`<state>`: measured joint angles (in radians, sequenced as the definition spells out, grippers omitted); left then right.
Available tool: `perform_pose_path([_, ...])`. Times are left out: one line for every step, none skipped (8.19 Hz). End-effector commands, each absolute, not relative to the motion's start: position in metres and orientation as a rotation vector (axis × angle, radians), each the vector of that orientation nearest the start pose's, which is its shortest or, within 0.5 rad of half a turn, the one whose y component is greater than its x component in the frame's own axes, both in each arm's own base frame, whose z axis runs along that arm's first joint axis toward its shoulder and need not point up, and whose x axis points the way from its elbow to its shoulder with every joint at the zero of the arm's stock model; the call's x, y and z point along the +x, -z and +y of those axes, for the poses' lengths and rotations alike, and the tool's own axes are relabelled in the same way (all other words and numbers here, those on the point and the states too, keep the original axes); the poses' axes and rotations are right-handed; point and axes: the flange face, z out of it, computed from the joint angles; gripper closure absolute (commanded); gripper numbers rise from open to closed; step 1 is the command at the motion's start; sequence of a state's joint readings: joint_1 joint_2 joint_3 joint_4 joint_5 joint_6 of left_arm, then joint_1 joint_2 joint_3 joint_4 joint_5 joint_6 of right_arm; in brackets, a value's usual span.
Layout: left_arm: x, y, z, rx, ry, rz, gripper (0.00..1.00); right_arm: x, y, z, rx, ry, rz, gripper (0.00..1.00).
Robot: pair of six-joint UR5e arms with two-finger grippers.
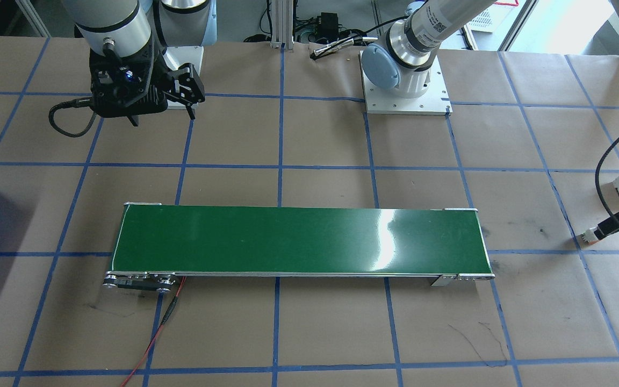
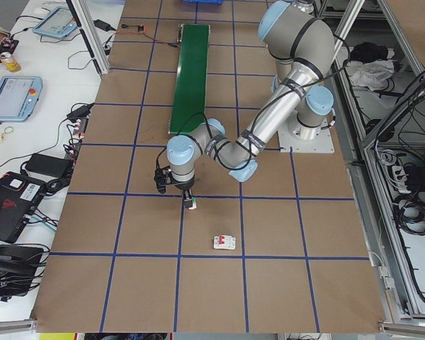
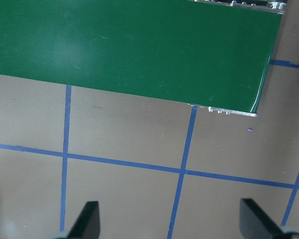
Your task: Move button from left to right
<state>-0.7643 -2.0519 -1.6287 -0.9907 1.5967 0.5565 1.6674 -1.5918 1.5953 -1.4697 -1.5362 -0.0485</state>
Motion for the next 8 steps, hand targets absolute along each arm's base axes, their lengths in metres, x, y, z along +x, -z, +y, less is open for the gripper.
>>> perform_pose_path([0.374,-0.203,-0.536,-0.476,-0.051,3.095,0.00,0.182,-0.476,-0.456,-0.223,-0.166,3.098,0.00])
perform_pose_path([0.374,-0.199,-0.536,-0.478,-0.059,3.098,0.00,0.181,-0.477,-0.456,-0.224,-0.166,3.099,0.00])
perform_pose_path([0.374,-0.195,-0.536,-0.478,-0.069,3.099,0.00,0.181,-0.477,-0.456,-0.226,-0.166,3.099,0.00])
perform_pose_path([0.375,-0.188,-0.537,-0.479,-0.083,3.106,0.00,0.181,-0.477,-0.456,-0.226,-0.166,3.099,0.00])
perform_pose_path([0.375,-0.186,-0.536,-0.476,-0.090,3.105,0.04,0.181,-0.477,-0.456,-0.224,-0.166,3.099,0.00])
perform_pose_path([0.377,-0.186,-0.534,-0.472,-0.116,3.082,0.08,0.181,-0.477,-0.456,-0.226,-0.166,3.101,0.00])
perform_pose_path([0.378,-0.186,-0.534,-0.469,-0.117,3.082,0.37,0.181,-0.477,-0.456,-0.226,-0.163,3.102,0.00])
perform_pose_path([0.378,-0.186,-0.534,-0.462,-0.118,3.082,0.68,0.181,-0.476,-0.456,-0.227,-0.168,3.105,0.00])
